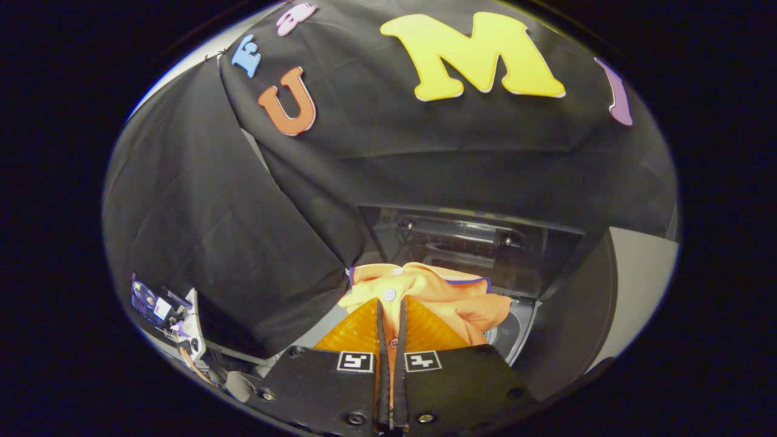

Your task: Put the clothes into the washing machine and then close the washing machine lid.

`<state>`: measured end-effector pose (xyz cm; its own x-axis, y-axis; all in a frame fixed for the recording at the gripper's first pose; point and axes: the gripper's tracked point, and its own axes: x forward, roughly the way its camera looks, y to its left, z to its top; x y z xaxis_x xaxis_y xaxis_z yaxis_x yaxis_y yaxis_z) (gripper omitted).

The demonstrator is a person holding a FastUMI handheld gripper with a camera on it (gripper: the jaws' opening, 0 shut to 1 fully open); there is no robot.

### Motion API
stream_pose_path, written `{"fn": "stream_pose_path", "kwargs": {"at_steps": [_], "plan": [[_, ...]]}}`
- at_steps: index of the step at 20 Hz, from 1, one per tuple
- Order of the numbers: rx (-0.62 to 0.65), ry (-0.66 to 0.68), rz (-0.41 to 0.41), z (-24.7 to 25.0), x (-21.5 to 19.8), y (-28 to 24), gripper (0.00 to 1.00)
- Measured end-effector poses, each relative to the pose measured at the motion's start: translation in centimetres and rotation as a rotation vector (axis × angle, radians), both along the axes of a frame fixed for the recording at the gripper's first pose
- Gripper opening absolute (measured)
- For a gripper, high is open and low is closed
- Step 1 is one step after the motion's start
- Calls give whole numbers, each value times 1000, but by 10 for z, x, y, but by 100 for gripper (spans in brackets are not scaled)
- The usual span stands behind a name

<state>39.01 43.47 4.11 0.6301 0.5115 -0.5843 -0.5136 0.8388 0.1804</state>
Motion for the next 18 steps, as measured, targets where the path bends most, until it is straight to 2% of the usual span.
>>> {"fn": "stream_pose_path", "kwargs": {"at_steps": [6, 18], "plan": [[-53, 94, -50, -46, 23, 8, 6], [-179, 255, -169, -132, 66, -17, 6]]}}
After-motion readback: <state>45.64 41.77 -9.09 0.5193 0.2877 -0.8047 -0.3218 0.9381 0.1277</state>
